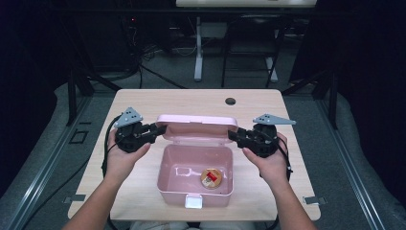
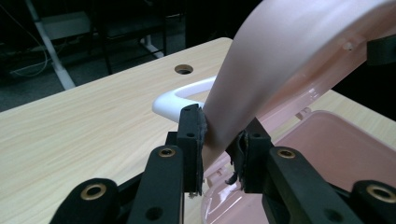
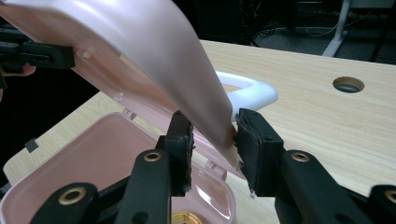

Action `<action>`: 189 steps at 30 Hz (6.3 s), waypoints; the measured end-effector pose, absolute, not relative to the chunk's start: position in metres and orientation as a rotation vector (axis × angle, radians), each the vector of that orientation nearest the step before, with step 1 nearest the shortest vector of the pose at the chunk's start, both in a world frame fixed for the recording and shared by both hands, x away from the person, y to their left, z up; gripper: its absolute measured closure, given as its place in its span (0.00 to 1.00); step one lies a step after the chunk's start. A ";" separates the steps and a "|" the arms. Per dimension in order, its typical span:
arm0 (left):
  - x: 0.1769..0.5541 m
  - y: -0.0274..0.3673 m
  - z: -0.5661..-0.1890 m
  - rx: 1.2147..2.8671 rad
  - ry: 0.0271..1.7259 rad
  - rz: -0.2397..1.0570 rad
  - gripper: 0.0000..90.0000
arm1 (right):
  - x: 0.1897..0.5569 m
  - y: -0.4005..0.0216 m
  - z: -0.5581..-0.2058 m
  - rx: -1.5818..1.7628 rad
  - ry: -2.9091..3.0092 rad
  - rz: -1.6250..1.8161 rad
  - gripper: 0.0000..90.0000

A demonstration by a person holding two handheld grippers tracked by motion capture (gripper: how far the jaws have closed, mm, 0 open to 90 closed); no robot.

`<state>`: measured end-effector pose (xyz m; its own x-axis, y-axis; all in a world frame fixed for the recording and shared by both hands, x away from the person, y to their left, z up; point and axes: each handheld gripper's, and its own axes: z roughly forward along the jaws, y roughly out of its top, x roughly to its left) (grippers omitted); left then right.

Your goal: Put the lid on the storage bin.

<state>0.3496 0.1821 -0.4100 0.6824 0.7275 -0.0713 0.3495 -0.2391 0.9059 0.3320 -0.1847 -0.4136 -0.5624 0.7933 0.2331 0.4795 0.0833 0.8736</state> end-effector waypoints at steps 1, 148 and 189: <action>0.349 0.182 -0.410 1.843 0.848 0.442 0.82 | 0.332 -0.185 -0.413 1.271 2.066 1.475 0.73; 0.289 0.196 -0.424 1.940 0.778 0.344 0.72 | 0.284 -0.196 -0.433 1.186 2.179 1.374 0.67; 0.272 0.204 -0.445 1.985 0.791 0.320 0.73 | 0.290 -0.215 -0.436 1.265 2.124 1.366 0.74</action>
